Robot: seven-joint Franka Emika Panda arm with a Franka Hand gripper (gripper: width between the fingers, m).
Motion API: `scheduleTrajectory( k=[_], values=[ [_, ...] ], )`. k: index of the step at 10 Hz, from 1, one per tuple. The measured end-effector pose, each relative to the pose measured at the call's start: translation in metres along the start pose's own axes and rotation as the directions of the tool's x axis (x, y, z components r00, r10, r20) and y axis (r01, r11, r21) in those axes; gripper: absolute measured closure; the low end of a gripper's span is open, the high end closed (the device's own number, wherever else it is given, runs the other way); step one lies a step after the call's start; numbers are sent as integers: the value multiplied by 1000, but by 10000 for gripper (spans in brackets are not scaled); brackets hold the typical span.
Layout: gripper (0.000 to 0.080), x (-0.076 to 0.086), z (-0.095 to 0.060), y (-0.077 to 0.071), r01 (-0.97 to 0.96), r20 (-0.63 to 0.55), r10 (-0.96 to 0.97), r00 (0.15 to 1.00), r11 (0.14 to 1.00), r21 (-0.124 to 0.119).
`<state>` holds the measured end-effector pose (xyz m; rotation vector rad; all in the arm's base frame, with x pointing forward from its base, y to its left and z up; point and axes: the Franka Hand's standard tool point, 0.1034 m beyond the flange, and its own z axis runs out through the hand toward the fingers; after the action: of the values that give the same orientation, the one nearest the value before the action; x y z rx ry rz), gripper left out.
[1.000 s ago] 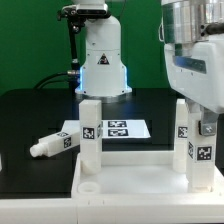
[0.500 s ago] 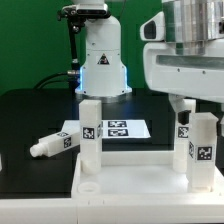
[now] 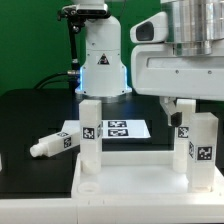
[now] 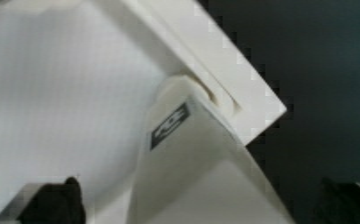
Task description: Assemble desk
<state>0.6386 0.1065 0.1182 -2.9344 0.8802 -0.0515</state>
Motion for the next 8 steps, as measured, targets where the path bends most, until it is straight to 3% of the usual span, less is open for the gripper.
scheduleTrajectory(
  k=[1,3,4,5,6,8],
  values=[
    [150,1,0,-1,209,-16,-209,978,978,-5],
    [150,2,1,0,200,-26,-200,980,980,-3],
    [239,2,1,0,187,-25,-187,982,982,-4],
    [420,2,1,0,187,-25,-187,982,982,-4],
    [515,2,1,0,105,-25,-105,994,994,0],
    [515,3,2,-1,-61,-22,61,998,998,0]
  ],
)
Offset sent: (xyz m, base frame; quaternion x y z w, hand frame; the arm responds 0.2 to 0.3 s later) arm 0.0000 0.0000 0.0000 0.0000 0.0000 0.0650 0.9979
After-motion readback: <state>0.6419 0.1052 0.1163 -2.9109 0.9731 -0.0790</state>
